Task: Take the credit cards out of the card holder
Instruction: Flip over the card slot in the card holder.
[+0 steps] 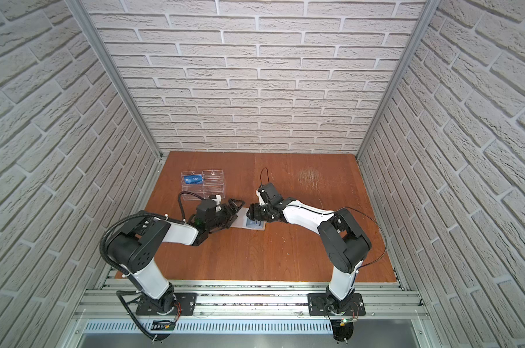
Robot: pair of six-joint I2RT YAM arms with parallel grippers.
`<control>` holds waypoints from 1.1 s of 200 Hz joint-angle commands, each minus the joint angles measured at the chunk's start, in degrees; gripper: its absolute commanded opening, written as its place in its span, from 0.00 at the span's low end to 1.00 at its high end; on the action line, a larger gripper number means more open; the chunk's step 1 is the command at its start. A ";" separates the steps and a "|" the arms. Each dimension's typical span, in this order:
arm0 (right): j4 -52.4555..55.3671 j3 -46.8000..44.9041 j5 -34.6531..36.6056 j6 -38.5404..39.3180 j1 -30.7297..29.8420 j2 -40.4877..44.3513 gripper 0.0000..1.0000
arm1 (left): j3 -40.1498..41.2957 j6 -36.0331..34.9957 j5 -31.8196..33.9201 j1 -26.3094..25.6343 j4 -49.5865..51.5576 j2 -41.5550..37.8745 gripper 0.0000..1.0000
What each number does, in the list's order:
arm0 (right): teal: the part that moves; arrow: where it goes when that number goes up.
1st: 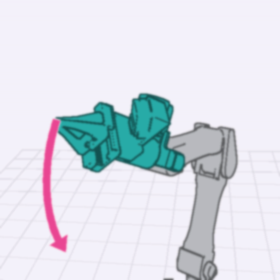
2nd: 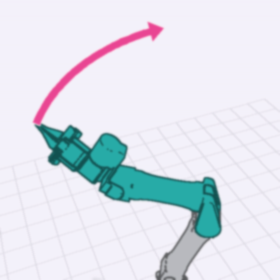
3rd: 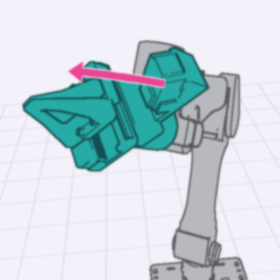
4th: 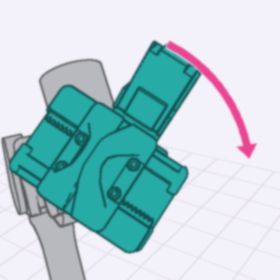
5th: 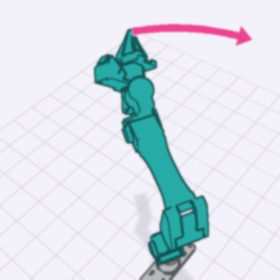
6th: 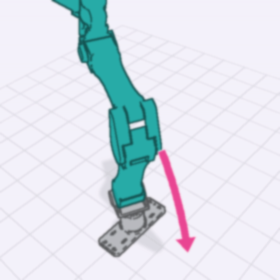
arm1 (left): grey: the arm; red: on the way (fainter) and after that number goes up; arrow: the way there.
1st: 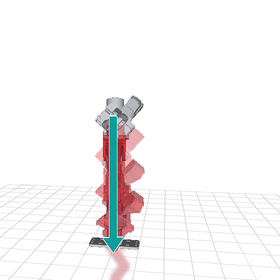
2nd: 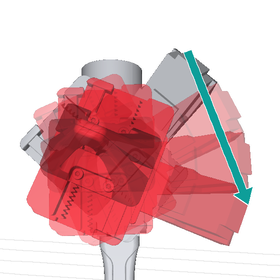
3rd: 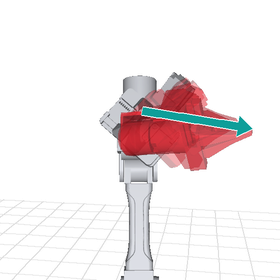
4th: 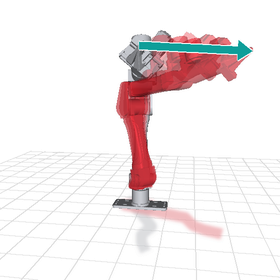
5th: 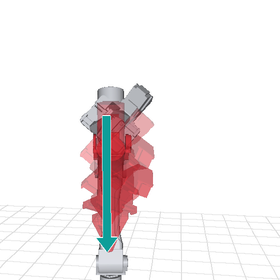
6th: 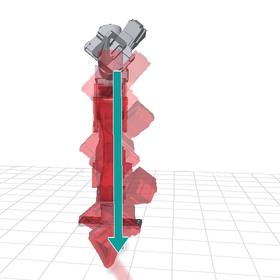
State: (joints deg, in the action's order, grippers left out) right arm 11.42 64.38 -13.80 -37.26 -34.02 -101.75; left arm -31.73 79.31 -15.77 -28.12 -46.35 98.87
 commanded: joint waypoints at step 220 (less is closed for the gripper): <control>-1.55 2.37 -0.35 -0.36 -0.34 -2.35 0.60 | 2.11 -0.73 -0.11 0.87 -2.01 0.21 0.98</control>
State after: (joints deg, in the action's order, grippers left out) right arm 11.07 64.77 -13.91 -37.30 -34.02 -103.53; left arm -30.89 79.33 -16.01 -27.75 -47.66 98.87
